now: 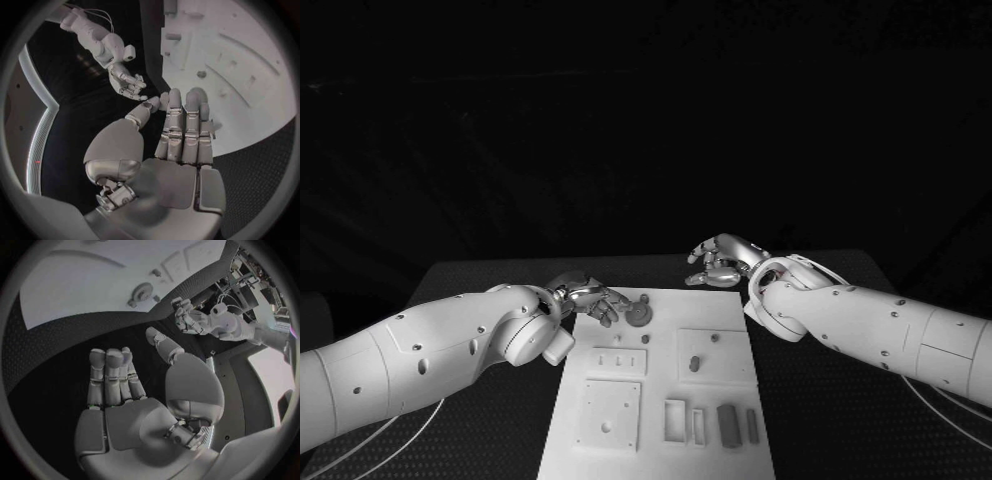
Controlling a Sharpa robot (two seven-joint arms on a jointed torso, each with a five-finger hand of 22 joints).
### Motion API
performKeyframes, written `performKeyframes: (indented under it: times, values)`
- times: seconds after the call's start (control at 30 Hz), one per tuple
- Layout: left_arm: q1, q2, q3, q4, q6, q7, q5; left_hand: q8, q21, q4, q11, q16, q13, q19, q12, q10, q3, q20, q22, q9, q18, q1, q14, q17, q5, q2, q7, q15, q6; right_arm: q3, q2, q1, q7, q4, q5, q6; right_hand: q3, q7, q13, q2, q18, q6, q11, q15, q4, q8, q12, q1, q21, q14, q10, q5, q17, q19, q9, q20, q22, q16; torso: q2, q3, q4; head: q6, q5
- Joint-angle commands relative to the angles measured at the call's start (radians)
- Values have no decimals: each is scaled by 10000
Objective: Assemble the parts on the task board
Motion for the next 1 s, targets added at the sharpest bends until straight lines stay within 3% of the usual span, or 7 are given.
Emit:
performKeyframes:
  times: [0.03, 0.27, 0.33, 0.4, 0.5, 0.63, 1.0]
  values:
    - [6, -25, 5, 26, 270, -723, -1358, 67, 301, -5, -75, 216, 98, 204, 158, 128, -59, -130, 271, 1221, -151, -20, 143, 87, 385, -178, -313, -86, 424, 25, 25, 57, 582, -306, 1290, -269, -50, 58, -23, 75, 296, 17, -31, -25, -12, 62, 8, -29, -24, -46, -25, 60, -16, -3, 19, 51, 9, -27, 9, 3, -3, -39, 11]
    - [6, -90, -16, 285, 504, -1265, -2440, -8, 1628, -17, -480, 1661, 1168, 919, 1356, 608, -209, -713, 285, 1559, -105, -16, 773, 676, 894, -255, -427, -670, 608, 112, 92, 143, 657, -759, 1861, -149, -43, 53, -92, 184, 296, 16, -35, -30, -26, 83, 22, 30, -40, -56, -33, 236, -53, -22, 27, 91, 21, -29, 10, 4, 22, -123, 31]
    - [6, -108, -47, 348, 507, -1473, -2593, -93, 2523, -47, -675, 2723, 2267, 1238, 2702, 557, -212, -1072, 269, 1764, -48, 10, 1017, 1047, 1226, -240, -546, -1058, 689, 131, 111, 164, 659, -858, 1903, -121, -46, 53, -101, 198, 296, 16, -36, -30, -26, 86, 26, 30, -42, -57, -33, 254, -58, -24, 28, 97, 23, -29, 10, 3, 18, -144, 40]
    - [12, -180, -214, 436, 541, -1674, -2697, -193, 3205, -31, -721, 3468, 3187, 1444, 3786, 424, -204, -1323, 265, 1930, -23, -56, 1138, 1185, 1467, -352, -597, -1305, 741, 137, 105, 169, 661, -901, 1948, -102, -50, 53, -110, 211, 296, 14, -36, -30, -29, 88, 29, 32, -43, -58, -35, 274, -63, -27, 28, 102, 26, -28, 4, -5, 16, -170, 52]
    - [19, -241, -315, 540, 709, -2009, -2827, -217, 3833, -16, -892, 4218, 4059, 1811, 4864, 355, -150, -1582, 255, 2154, 62, -169, 1413, 1260, 1759, -368, -733, -1645, 872, 140, 105, 182, 658, -944, 1944, -59, -55, 53, -121, 226, 296, 13, -36, -30, -33, 91, 33, 35, -46, -61, -38, 301, -70, -31, 29, 108, 29, -28, -2, -7, 23, -197, 44]
    - [37, -329, -535, 781, 739, -2265, -3184, -293, 4171, -22, -925, 4633, 4468, 1905, 5420, 285, -71, -1715, 251, 2313, 89, -208, 1514, 1191, 1772, -371, -760, -1782, 887, 143, 114, 188, 670, -999, 2023, -5, -70, 55, -154, 251, 296, 5, -34, -28, -35, 97, 48, 36, -51, -69, -46, 421, -87, -42, 30, 126, 38, -26, 2, -11, 12, -241, 41]
    - [36, -364, -773, 1237, 139, -2445, -4097, -344, 4622, -9, -1028, 5209, 4819, 2013, 6070, 137, 24, -1894, 224, 2645, 119, -366, 1604, 912, 1789, -421, -862, -1954, 1124, 143, 185, 230, 883, -1104, 2416, 14, -61, 62, -410, 285, 296, 30, -21, -10, -40, 150, -124, 2, -239, -316, -228, 577, -307, -292, 47, 234, 15, -282, 8, -17, 7, -408, 47]
